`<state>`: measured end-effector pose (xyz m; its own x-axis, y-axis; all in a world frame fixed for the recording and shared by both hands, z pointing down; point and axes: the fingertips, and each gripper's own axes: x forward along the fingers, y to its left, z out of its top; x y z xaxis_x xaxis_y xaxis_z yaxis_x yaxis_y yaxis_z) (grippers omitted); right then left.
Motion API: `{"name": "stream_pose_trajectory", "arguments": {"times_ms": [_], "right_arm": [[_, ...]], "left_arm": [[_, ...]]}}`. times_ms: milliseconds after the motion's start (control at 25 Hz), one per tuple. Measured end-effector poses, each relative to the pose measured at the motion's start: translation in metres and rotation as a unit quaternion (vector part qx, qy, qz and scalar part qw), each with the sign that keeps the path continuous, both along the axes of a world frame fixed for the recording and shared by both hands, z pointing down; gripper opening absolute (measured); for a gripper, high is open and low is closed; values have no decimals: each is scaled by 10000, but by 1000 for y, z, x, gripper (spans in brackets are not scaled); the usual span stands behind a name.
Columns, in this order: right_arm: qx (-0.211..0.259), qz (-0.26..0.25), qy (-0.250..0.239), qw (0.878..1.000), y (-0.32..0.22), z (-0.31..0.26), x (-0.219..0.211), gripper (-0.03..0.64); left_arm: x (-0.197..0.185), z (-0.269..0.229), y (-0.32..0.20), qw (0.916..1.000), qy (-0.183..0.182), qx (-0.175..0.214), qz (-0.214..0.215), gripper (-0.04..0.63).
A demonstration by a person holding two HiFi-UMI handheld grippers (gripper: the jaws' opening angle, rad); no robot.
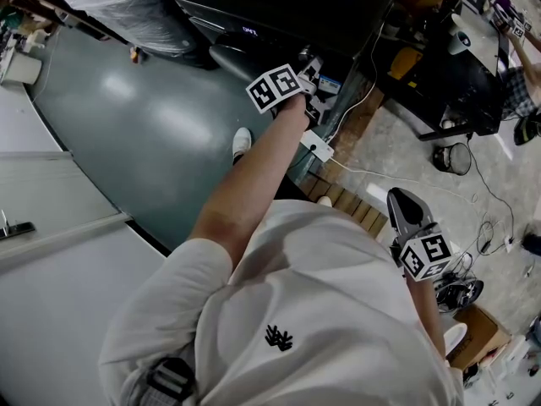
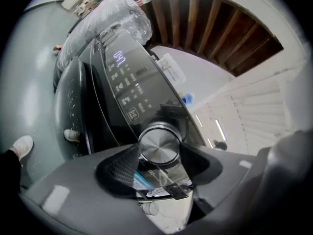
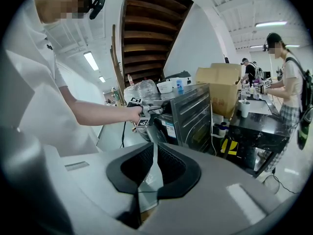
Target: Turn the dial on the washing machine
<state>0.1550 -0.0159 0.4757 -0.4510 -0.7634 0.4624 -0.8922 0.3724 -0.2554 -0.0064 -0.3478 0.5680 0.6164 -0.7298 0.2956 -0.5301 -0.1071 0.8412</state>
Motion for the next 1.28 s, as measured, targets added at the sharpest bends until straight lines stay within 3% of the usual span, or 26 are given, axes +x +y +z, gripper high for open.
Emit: {"name": "stream_pose_trajectory", "arguments": {"times_ms": [240, 400, 520, 680, 880, 1120, 1280], "right_arm": [[9, -8, 16, 10000, 0, -1, 0, 26], [7, 0, 16, 10000, 1, 0, 2, 26], [2, 7, 10, 10000, -1, 0, 3, 26], [14, -18, 1, 10000, -3, 0, 3, 26], [21, -35, -5, 10000, -3, 0, 1, 26], [15, -29, 8, 10000, -3, 1, 1, 26], [18, -9, 14, 10000, -2, 0, 2, 26]], "left_arm": [[0, 0, 1, 9926, -1097, 404, 312, 322], [0, -1, 2, 9935, -1027, 404, 289, 324], [-1, -2, 1, 9970, -669, 304, 227, 324], [-4, -2, 2, 9998, 209, -41, -49, 334], [-6, 1, 2, 9938, 991, -397, -304, 353], [-1, 5, 2, 9795, 1812, -710, -516, 356], [2, 5, 1, 9777, 1887, -772, -506, 354]]}}
